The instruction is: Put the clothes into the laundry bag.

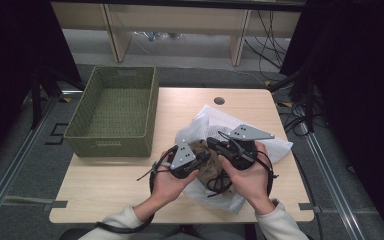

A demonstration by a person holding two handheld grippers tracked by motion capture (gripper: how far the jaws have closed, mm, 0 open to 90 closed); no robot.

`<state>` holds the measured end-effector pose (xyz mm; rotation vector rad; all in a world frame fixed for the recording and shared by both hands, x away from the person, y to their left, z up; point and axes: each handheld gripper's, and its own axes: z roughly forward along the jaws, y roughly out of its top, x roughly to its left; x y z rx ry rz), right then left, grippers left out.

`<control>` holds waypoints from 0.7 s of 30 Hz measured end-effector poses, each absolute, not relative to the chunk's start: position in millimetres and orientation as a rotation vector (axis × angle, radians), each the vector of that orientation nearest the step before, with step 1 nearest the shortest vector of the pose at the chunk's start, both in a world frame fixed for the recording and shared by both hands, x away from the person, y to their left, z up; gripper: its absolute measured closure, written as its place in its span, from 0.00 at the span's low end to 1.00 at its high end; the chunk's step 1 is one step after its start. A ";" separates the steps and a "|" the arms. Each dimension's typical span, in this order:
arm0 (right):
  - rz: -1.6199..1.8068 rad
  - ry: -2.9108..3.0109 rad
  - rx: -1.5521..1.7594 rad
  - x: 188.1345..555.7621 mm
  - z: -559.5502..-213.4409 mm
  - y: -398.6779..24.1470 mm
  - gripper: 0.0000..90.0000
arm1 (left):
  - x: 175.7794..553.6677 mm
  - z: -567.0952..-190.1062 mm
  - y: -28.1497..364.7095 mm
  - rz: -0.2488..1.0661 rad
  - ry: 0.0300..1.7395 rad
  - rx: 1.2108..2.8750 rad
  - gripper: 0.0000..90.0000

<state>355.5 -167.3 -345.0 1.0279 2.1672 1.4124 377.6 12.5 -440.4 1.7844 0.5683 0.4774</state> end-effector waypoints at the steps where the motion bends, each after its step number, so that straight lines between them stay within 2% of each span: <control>1: 1.429 2.165 1.032 355.8 -345.3 -167.4 1.00 | 382.4 -444.6 9.6 0.470 0.587 1.786 0.98; 10: 1.389 2.141 1.021 361.4 -346.9 -175.9 1.00 | 410.6 -486.2 -6.7 0.507 0.657 1.859 0.93; 21: 1.384 2.156 1.036 361.7 -347.5 -175.7 1.00 | 411.6 -499.6 -6.6 0.481 0.641 1.953 0.65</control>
